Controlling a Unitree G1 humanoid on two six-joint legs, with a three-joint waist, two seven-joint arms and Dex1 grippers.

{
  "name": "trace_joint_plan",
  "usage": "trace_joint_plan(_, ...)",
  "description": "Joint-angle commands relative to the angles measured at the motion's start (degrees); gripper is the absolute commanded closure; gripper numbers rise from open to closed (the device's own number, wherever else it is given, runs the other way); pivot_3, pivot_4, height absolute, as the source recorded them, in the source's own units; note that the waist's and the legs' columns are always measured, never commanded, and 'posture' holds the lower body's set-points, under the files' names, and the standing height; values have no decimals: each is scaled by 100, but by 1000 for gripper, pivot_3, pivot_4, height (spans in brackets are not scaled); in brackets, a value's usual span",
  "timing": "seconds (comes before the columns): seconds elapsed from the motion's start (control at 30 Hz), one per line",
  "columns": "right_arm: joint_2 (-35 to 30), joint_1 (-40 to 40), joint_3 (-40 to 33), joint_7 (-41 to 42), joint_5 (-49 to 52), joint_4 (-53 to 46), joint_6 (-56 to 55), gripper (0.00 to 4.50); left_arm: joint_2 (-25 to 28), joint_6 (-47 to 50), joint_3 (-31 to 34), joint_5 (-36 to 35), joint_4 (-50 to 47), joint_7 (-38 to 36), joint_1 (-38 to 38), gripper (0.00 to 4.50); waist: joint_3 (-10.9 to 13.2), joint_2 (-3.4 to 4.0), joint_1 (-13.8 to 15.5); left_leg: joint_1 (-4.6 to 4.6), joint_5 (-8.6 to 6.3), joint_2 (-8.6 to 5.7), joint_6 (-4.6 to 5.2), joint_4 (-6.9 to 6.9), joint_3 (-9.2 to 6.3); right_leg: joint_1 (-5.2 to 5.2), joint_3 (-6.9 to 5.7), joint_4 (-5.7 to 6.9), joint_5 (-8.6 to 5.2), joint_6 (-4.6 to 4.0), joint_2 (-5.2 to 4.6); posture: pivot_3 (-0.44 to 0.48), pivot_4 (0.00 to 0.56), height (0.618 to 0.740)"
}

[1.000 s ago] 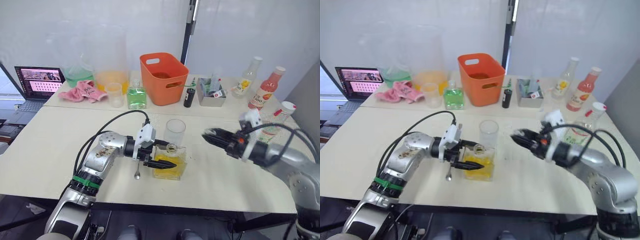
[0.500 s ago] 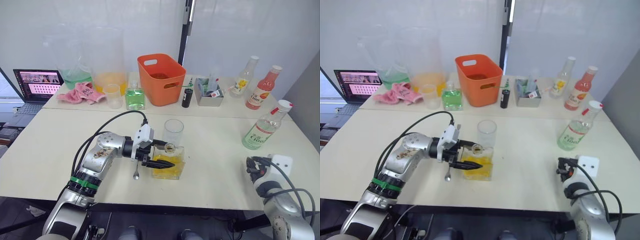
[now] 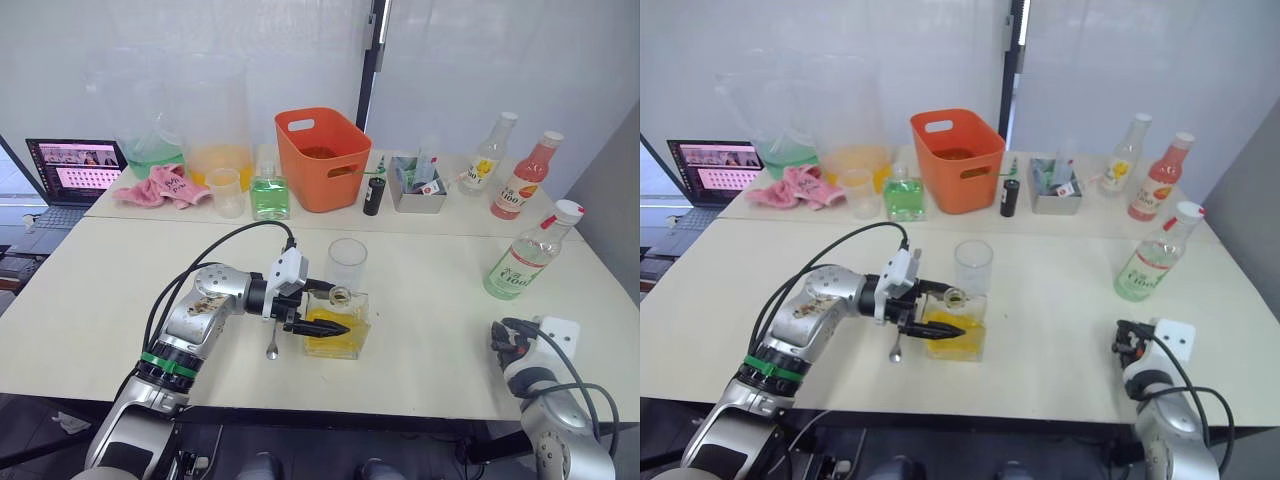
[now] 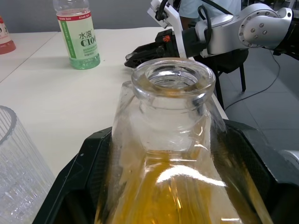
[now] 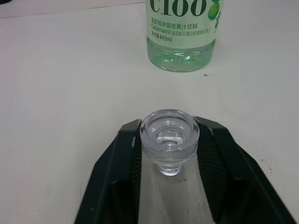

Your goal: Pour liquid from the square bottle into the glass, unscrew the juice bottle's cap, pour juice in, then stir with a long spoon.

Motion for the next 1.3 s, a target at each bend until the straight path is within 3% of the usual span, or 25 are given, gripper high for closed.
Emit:
trace_joint_plan(0.03, 2, -20, -122, -38, 31, -14, -68, 1408, 17, 0, -26, 48, -60, -2, -92, 1687, -1, 5, -2, 0, 0, 0, 0, 0, 0, -1, 1, 0, 0, 0, 0, 0, 150, 739)
trace_joint_plan(0.13, -1, -42, -148, -26, 28, -124, -215, 355, 43, 18, 10, 13, -44, -29, -104, 1687, -1, 5, -2, 0, 0, 0, 0, 0, 0, 0, 1, 0, 0, 0, 0, 0, 150, 739)
trace_joint_plan(0.2, -2, -61, -180, -56, 9, -184, -311, 0, 53, 54, 36, -27, -25, -48, -110, 1687, -1, 5, -6, 0, 0, 0, 0, 0, 1, -1, 1, 0, 0, 0, 0, 0, 150, 739)
trace_joint_plan(0.57, -202, -2, -204, 43, -9, -875, -625, 0, 140, 56, 134, -65, -2, -43, -118, 1687, 0, 6, -50, 0, 0, 1, 0, -2, -1, -2, 1, 1, 0, 0, 2, 0, 150, 739)
trace_joint_plan(0.7, -645, -183, 143, 790, 632, -1818, -226, 0, 232, 225, 497, -360, -134, 55, -92, 1687, 7, 18, -81, -1, 0, 0, 0, -2, -1, -6, 4, 2, 0, 0, 2, 0, 150, 739)
trace_joint_plan(0.87, -1230, -442, 644, 1614, 1443, -2207, 565, 0, 494, 638, 831, -683, -453, 125, 6, 1687, 8, 17, -106, -1, 0, 3, 0, -5, -18, -7, 7, 3, -2, -3, 18, 0, 150, 739)
trace_joint_plan(1.03, -1736, -714, 984, 2215, 1715, -2074, 917, 0, 773, 1039, 1128, -974, -818, 230, 160, 1687, 11, 17, -44, -11, 0, -1, 0, -5, -18, -11, 8, -1, -2, -3, 13, 0, 150, 739)
trace_joint_plan(1.3, -1784, -953, 1259, 2512, 1595, -1667, 895, 0, 1379, 1517, 1759, -1291, -1211, 423, 377, 1687, 14, 11, 31, -22, 0, -3, 0, 1, -18, -13, 6, -5, -5, 1, 12, 0, 150, 739)
